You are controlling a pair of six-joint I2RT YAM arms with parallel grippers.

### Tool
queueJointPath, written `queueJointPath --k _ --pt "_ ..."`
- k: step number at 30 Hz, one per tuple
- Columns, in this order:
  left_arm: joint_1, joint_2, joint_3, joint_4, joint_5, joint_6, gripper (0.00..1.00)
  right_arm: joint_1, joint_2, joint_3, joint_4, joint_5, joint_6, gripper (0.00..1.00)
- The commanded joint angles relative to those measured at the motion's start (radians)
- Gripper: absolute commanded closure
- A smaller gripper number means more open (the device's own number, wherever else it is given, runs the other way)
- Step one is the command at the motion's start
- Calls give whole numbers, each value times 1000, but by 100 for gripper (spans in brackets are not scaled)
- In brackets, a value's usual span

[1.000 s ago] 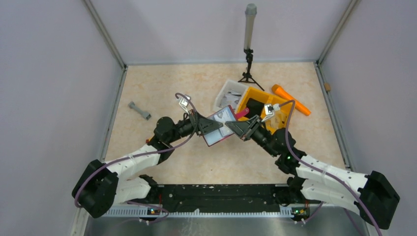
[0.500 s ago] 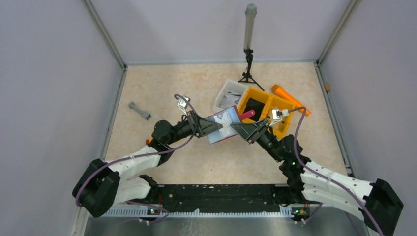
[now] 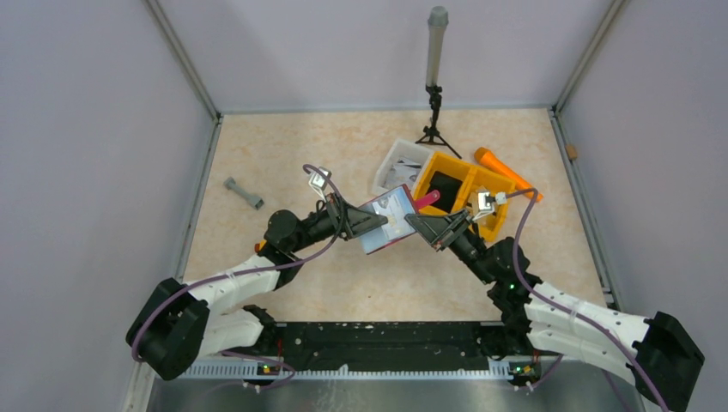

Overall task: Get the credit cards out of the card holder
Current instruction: Remove the credit card from the card holder.

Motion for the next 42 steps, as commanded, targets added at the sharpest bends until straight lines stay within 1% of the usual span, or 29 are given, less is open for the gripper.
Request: queueJointPath --k 1,3,9,11,13,19,28,37,40,42 --pt "3 -19 -7 58 15 -3 100 8 -8 9 61 0 9 99" --pt "3 -22 -7 57 15 -3 100 7 -9 7 59 4 15 100" --pt "7 -23 -13 63 19 -8 87 8 -29 -5 55 25 37 100" --pt "6 -23 -16 72 19 -12 86 7 -34 -6 54 25 41 100" --pt "6 -22 -18 85 22 -17 88 6 -36 -9 54 27 48 100" --pt "8 -19 -27 110 22 -29 100 4 -40 -23 65 30 72 100" --pt "16 -26 -44 129 22 -38 100 -46 -66 -61 93 7 149 100" --pt "22 -18 -49 137 24 -39 100 -85 -87 -83 101 -15 185 100" --pt "30 -20 -52 138 29 -43 100 -107 -122 -86 65 -12 172 100" --pt "36 -24 -56 137 31 -47 100 -122 -159 -88 9 0 143 100"
